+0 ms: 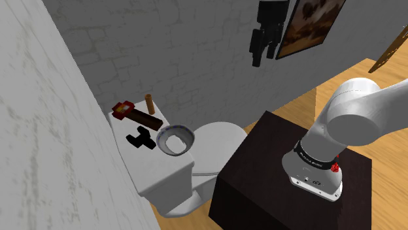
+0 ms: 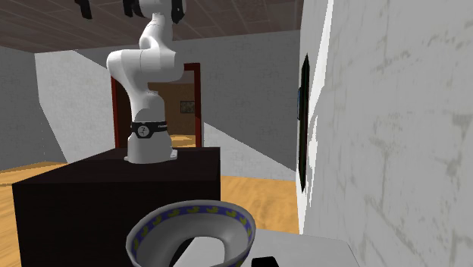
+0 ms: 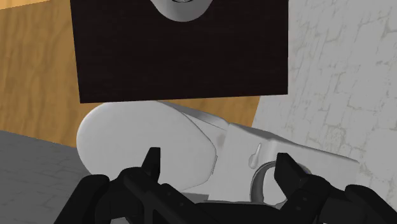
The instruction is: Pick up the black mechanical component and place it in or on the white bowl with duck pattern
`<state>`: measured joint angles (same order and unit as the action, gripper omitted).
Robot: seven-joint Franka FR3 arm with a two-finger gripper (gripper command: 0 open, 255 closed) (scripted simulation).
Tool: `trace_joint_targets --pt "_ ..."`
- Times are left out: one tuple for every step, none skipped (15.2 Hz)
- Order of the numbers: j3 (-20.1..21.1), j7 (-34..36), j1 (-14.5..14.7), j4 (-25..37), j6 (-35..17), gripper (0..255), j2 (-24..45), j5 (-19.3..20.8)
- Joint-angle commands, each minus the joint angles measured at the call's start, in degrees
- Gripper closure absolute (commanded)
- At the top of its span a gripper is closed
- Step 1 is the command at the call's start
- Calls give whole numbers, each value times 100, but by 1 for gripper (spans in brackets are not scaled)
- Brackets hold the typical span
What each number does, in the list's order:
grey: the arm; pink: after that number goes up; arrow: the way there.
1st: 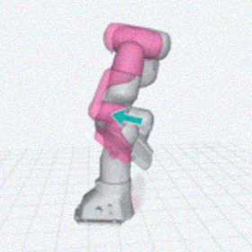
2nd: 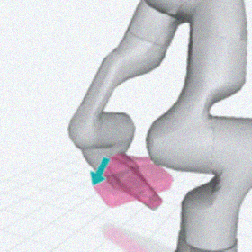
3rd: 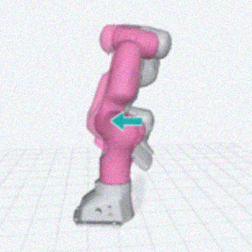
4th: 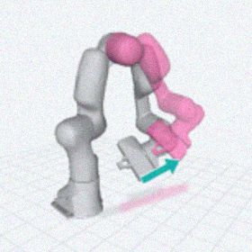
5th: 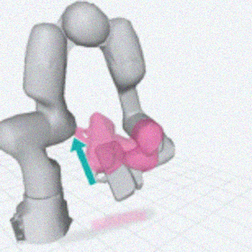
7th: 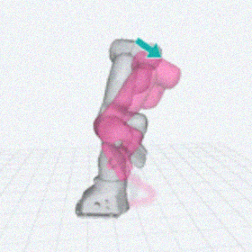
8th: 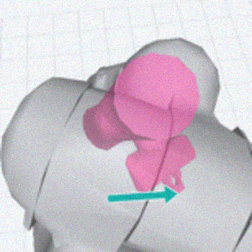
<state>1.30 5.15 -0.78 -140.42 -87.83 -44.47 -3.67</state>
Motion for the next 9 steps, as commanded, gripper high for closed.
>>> trace_joint_targets --pt "0 0 0 0 0 0 0 0" --pt "85 88 29 -58 -185 0 105 -65" --pt "170 175 58 -108 -370 0 219 -127" --pt "255 261 87 -149 -557 0 341 -187" --pt "339 346 115 -183 -744 0 473 -243" --pt "424 431 142 -208 -932 0 612 -296" --pt "509 514 167 -224 -1119 0 760 -346" --pt "592 598 192 -232 -1306 0 915 -391" --pt "674 682 216 -231 -1492 0 1078 -431"
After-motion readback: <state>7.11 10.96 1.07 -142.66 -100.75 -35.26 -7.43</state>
